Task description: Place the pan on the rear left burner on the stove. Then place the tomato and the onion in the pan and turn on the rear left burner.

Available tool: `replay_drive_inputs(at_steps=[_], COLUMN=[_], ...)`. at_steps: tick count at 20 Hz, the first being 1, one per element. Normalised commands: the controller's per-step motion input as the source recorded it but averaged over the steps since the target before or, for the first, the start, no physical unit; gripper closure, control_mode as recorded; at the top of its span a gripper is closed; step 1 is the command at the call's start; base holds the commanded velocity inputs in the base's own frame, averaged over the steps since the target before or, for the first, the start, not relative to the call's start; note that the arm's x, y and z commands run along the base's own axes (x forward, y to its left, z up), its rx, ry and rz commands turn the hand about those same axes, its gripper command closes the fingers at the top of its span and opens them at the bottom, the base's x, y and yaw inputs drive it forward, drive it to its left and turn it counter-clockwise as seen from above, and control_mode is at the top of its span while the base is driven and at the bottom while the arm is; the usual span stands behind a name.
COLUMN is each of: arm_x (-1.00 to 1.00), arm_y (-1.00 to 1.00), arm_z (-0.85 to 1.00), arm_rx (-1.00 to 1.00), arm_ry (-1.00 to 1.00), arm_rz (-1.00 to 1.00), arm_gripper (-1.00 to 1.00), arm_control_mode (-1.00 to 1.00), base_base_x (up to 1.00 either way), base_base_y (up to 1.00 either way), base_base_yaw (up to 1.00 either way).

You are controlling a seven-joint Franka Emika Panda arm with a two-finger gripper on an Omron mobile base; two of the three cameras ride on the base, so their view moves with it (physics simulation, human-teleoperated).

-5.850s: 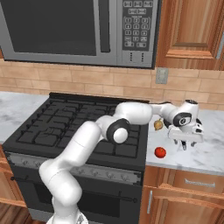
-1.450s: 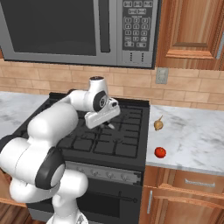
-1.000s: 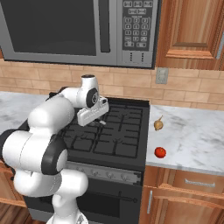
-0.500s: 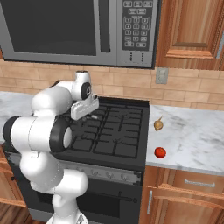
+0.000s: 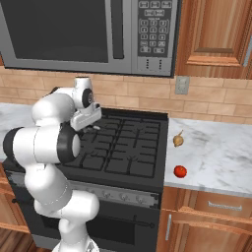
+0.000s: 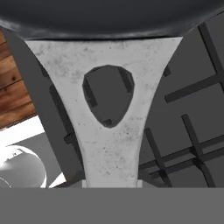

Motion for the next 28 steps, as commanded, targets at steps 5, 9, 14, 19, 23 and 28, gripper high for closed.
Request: replay_drive_inputs(at_steps=[5, 9, 14, 19, 23, 28], arm_x=[0.02, 0.17, 0.17, 0.16, 0.17, 0.15], arm_y=[0.33, 0.26, 0.15, 0.07, 0.10, 0.09], arm_z=[0.00, 0.00, 0.00, 0.00, 0.00, -0.03], arm_rx=[0.00, 0.00, 0.00, -0.02, -0.03, -0.01], arm_ry=[-0.05, 0.00, 0.00, 0.00, 0.00, 0.00], arm_rz=[0.00, 0.00, -0.02, -0.07, -0.07, -0.06], arm_gripper=[1.00, 1.00, 1.00, 1.00, 1.00, 1.00], arm_control_mode=[-1.00, -1.00, -1.00, -1.00, -1.00, -1.00], base_base_x=[0.00, 0.00, 0.00, 0.00, 0.00, 0.00], base_base_y=[0.00, 0.00, 0.00, 0.00, 0.00, 0.00], base_base_yaw=[0.00, 0.00, 0.00, 0.00, 0.00, 0.00])
